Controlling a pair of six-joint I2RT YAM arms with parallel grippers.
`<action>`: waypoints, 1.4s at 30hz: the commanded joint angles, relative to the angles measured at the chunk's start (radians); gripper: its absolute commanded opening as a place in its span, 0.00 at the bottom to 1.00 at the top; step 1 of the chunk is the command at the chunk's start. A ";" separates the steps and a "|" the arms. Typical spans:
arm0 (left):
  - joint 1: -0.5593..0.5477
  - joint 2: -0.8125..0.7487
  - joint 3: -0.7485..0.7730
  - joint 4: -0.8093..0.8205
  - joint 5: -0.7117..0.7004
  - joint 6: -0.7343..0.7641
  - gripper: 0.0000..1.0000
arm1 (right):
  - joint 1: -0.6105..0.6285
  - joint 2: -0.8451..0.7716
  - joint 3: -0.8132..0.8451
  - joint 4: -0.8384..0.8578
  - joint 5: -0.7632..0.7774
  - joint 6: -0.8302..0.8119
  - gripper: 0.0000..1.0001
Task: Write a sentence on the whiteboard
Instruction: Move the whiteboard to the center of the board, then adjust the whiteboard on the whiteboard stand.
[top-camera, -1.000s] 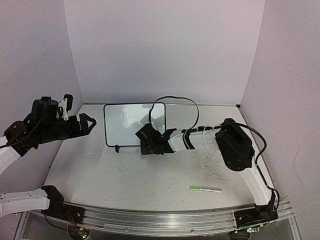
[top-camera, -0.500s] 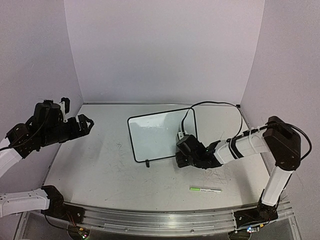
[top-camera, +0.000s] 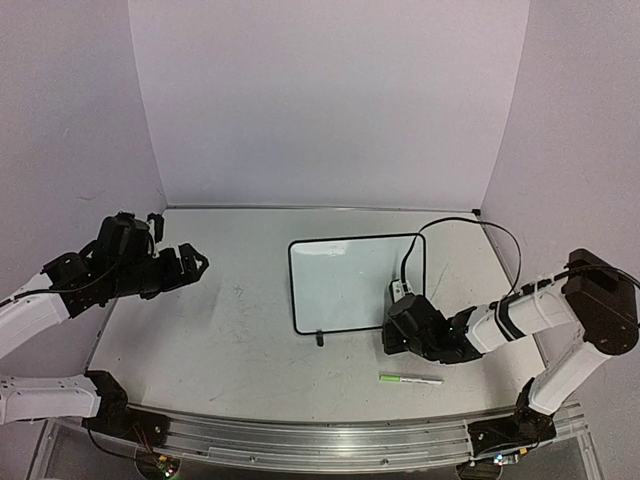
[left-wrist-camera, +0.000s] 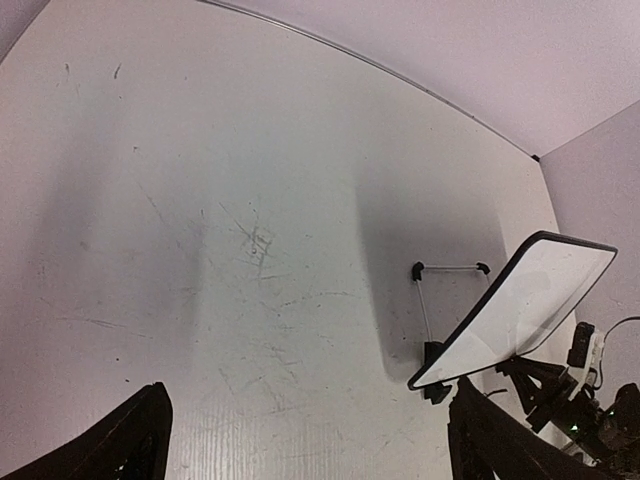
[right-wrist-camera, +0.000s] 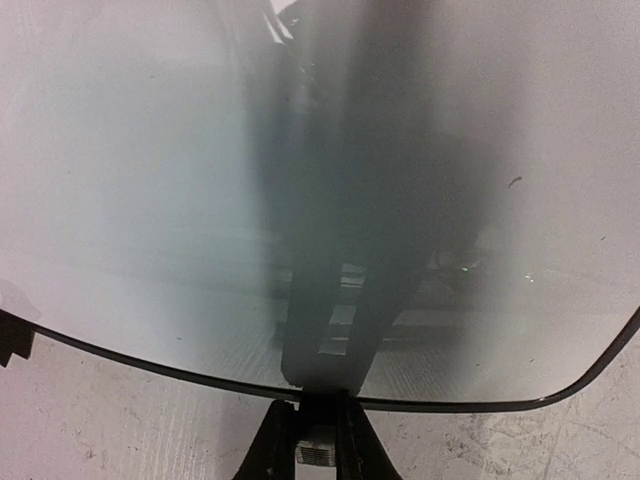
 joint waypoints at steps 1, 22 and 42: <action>-0.001 -0.003 -0.023 0.087 0.043 -0.046 0.97 | 0.024 -0.011 0.046 0.085 0.058 0.061 0.06; -0.002 -0.008 -0.069 0.127 0.067 -0.071 0.98 | -0.251 -0.547 -0.053 -0.208 0.052 0.066 0.77; -0.002 -0.043 -0.096 0.140 0.113 -0.084 0.98 | -0.714 -0.214 -0.048 0.159 -0.619 -0.112 0.82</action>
